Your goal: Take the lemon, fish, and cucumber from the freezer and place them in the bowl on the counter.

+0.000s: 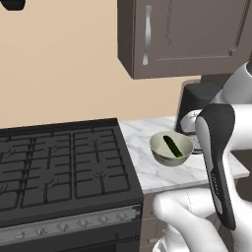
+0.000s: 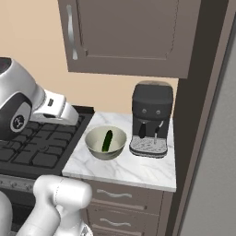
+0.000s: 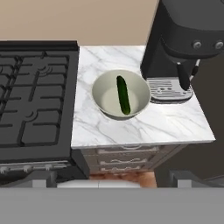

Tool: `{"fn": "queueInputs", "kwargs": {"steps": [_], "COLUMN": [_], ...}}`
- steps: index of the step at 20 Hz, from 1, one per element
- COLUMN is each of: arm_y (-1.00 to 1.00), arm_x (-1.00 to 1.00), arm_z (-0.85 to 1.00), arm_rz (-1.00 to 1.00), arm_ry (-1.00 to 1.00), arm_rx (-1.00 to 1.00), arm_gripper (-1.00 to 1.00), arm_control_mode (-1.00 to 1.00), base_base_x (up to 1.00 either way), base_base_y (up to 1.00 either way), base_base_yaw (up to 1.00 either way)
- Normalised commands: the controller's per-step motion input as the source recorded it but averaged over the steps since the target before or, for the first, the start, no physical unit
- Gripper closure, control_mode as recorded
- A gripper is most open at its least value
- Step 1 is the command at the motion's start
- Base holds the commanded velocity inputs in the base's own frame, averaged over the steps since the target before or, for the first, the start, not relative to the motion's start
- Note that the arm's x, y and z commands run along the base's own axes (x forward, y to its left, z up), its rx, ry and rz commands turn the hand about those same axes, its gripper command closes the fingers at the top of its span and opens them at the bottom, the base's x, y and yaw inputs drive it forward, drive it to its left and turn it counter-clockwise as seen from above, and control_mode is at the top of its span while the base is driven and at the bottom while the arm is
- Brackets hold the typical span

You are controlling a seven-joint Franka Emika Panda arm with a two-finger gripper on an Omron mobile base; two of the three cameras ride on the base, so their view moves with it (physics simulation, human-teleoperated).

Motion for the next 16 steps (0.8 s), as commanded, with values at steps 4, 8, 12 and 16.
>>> {"fn": "queueInputs", "kwargs": {"steps": [4, 8, 12, 16], "arm_y": [0.0, 0.0, 0.04, 0.02], "arm_x": [-0.13, -0.14, -0.18, -0.16], "arm_z": [0.0, 0.0, 0.0, 0.0], "arm_rz": [0.0, 0.0, 0.0, 0.0], "arm_ry": [0.0, 0.0, 0.0, 0.0], "arm_rx": [0.0, 0.0, 0.0, 0.0], "arm_gripper": [-1.0, -1.0, -1.0, -1.0], "arm_control_mode": [-1.0, -1.0, -1.0, -1.0], "base_base_x": [0.0, 0.0, 0.0, 0.0], "base_base_y": [0.0, 0.0, 0.0, 0.0], "base_base_yaw": [0.0, 0.0, 0.0, 0.0]}}
